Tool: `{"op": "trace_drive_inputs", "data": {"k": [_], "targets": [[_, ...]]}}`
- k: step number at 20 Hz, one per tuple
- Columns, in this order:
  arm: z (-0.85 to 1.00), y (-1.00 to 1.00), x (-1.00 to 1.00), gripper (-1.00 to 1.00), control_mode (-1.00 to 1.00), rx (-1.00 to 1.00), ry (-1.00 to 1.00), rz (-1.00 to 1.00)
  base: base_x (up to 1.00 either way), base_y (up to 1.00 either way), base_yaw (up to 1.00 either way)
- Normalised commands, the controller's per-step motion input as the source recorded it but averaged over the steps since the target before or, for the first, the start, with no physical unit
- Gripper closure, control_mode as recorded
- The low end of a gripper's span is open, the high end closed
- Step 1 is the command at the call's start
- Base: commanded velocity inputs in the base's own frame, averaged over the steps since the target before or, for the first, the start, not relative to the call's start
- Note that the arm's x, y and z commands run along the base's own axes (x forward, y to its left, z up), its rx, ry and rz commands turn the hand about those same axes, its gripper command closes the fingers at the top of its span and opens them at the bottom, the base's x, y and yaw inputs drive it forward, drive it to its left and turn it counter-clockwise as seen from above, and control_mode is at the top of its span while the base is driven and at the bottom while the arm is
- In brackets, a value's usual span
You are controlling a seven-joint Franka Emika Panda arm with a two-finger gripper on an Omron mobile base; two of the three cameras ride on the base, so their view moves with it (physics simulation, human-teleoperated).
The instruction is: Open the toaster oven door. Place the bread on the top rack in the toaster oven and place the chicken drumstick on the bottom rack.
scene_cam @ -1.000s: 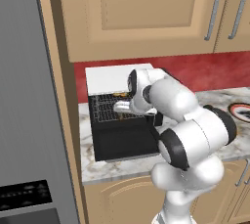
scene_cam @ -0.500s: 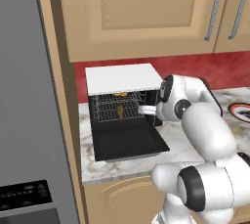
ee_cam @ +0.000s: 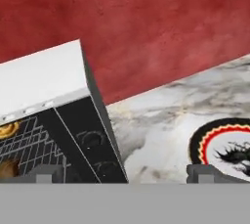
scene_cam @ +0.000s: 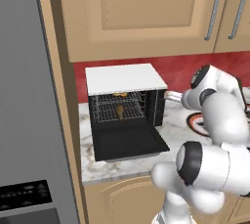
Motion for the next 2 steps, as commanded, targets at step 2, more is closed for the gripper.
{"op": "trace_drive_inputs", "data": {"k": [2], "targets": [[0.96,-1.00,0.23,-1.00,-1.00,0.00,0.32,-0.16,0.00,0.00,0.00]]}}
